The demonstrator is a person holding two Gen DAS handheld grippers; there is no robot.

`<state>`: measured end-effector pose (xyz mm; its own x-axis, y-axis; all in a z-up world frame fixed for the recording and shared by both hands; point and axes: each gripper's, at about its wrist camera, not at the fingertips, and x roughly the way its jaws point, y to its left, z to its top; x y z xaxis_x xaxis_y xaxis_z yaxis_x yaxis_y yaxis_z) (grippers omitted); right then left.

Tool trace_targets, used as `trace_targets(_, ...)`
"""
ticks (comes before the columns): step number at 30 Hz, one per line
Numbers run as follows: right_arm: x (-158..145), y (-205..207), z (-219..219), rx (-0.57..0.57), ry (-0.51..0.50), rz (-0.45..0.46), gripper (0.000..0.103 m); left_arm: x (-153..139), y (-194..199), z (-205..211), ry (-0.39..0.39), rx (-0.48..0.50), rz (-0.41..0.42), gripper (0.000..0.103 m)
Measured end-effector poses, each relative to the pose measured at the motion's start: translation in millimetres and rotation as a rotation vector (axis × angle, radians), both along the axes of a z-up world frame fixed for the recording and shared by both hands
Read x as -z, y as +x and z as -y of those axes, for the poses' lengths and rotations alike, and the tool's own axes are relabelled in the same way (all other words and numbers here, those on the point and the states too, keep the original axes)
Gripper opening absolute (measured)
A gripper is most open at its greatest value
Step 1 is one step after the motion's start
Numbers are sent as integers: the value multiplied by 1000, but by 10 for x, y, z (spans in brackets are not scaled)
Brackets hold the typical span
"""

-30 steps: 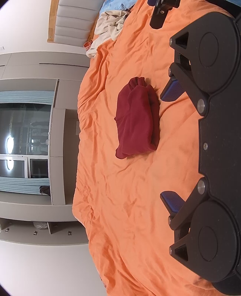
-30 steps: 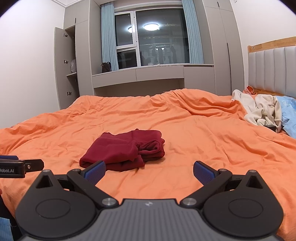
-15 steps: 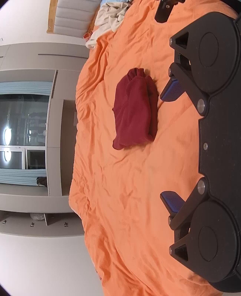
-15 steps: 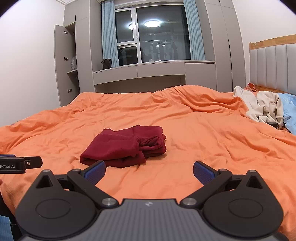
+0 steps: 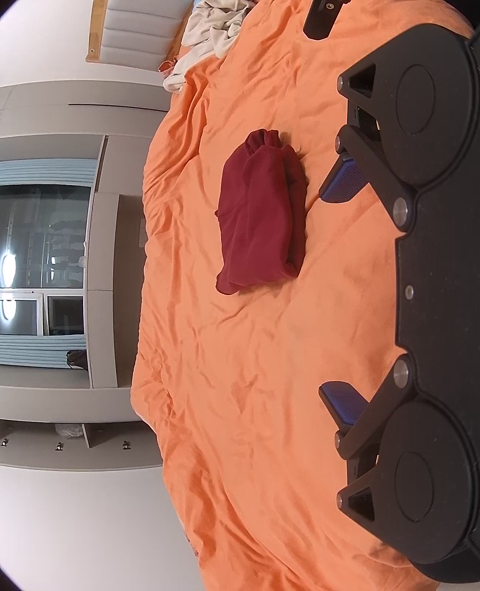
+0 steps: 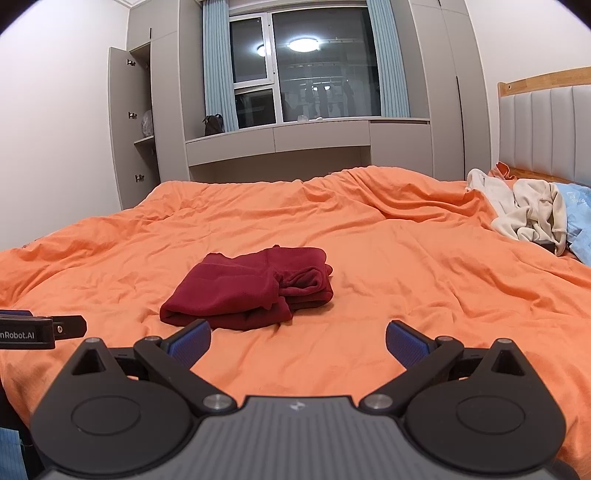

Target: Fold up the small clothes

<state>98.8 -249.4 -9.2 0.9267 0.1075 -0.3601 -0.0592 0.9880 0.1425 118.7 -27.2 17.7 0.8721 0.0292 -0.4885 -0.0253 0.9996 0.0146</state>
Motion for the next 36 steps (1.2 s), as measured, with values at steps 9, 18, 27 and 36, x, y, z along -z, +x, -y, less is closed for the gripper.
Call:
trace_targets(9, 9, -2, 33, 3, 9, -8, 103, -3, 9, 3, 0, 3, -4, 103)
trace_targets(18, 7, 0, 34, 3, 9, -8, 103, 4, 13, 1, 3, -1, -7, 103)
trace_targets(27, 13, -1, 35, -1, 2, -12, 103, 40, 23, 11, -1, -6, -20, 103)
trace_targets(36, 16, -2, 45, -1, 1, -16, 103, 50, 30, 14, 2, -5, -25, 103)
